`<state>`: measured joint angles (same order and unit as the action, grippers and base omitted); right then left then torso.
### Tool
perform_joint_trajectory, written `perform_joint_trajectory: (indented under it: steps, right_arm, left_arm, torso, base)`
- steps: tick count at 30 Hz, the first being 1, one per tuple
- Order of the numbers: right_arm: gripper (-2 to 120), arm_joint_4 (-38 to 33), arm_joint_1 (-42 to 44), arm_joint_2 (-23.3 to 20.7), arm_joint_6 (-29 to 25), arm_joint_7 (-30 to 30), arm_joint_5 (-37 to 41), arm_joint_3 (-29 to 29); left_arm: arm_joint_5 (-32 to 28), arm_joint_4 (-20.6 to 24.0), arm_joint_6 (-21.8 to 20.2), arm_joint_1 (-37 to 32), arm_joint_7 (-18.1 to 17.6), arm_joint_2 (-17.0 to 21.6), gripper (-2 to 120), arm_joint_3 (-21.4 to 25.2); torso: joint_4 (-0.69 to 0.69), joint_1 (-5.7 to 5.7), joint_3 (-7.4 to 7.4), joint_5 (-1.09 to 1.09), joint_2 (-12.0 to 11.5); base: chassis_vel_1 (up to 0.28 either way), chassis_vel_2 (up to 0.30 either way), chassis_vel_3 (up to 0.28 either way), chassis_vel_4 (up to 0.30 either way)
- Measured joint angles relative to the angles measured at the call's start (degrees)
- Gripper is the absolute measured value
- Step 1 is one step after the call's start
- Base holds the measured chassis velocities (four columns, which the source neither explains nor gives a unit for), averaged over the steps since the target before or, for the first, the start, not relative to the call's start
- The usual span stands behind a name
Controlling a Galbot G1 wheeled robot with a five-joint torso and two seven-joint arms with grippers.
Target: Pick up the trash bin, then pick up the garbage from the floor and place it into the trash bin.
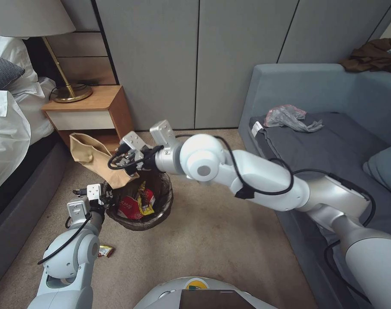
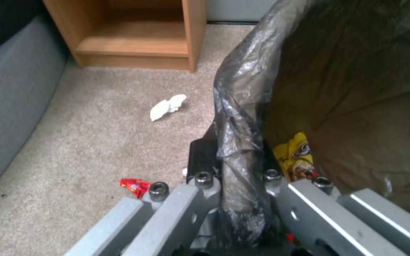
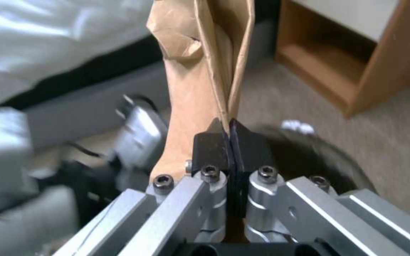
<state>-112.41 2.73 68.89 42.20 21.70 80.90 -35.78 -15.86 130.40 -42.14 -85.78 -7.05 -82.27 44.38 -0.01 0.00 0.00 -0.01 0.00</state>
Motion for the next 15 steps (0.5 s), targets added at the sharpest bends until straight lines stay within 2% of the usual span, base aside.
perform_joint_trajectory:
  steps: [5, 15]
  right_arm:
    - [0, 2.22, 2.78, -2.01, -0.02, -3.91, -6.13, -1.87]
    - [0, 3.13, 5.23, -3.48, -0.05, -4.71, -8.83, -3.72]
  left_arm:
    - [-0.02, -0.35, 0.0, 0.13, 0.0, -0.14, 0, 0.1]
    - [0.08, -0.86, 0.0, 0.31, -0.01, -0.05, 0, 0.12]
  torso:
    - [0.01, 0.0, 0.0, 0.0, 0.0]
    - [0.0, 0.0, 0.0, 0.01, 0.0]
  base:
    - [0.0, 0.0, 0.0, 0.0]
    - [0.0, 0.0, 0.0, 0.0]
